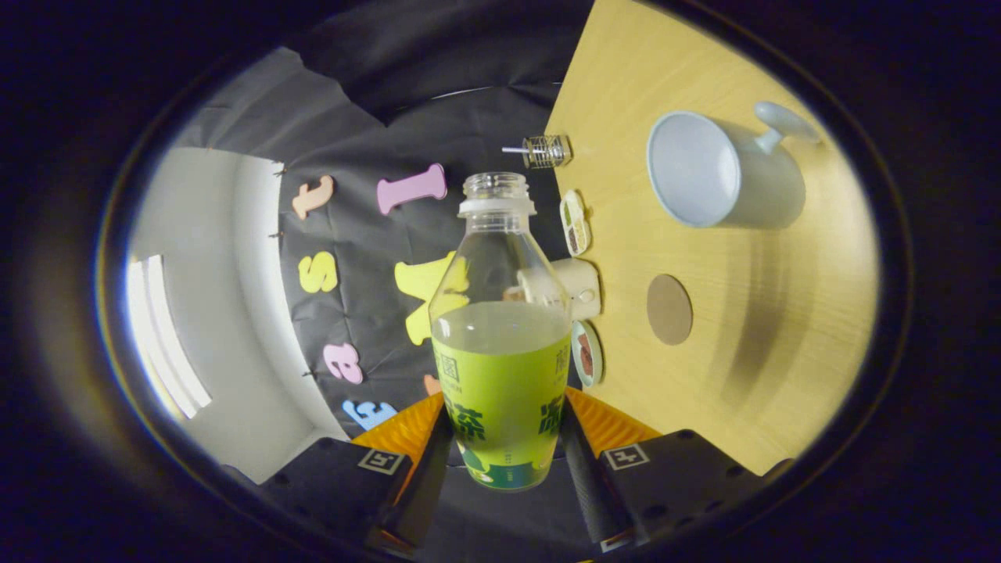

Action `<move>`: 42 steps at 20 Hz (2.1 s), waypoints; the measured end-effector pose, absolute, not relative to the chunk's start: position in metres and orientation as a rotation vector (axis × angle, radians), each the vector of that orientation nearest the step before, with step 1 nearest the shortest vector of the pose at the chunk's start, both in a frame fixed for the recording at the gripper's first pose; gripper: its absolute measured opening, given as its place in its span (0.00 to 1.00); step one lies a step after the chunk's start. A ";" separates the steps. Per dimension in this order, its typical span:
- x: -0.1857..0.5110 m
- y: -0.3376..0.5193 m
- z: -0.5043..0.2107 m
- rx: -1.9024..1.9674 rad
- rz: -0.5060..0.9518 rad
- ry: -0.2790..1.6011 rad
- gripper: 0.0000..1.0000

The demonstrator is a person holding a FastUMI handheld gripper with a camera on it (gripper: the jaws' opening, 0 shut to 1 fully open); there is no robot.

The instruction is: Take the bottle from table, then pour the juice into the cup, finally place the bottle on the coaster

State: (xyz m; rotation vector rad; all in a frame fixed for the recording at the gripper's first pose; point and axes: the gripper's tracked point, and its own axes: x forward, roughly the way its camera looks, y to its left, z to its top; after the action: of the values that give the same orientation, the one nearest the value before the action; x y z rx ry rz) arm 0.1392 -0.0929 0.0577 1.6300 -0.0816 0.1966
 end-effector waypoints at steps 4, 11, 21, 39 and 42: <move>0.131 -0.093 0.044 1.406 0.125 -0.033 0.77; 0.125 -0.087 0.020 1.050 0.039 0.039 0.78; 0.124 -0.099 0.007 0.395 -0.178 0.179 0.79; 0.247 -0.125 0.027 0.065 -0.262 0.125 0.79; 0.265 -0.130 0.012 0.049 -0.261 0.151 0.79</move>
State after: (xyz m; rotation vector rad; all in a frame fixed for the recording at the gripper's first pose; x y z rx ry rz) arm 0.2646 -0.1301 0.0123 0.0486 0.1509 -0.2614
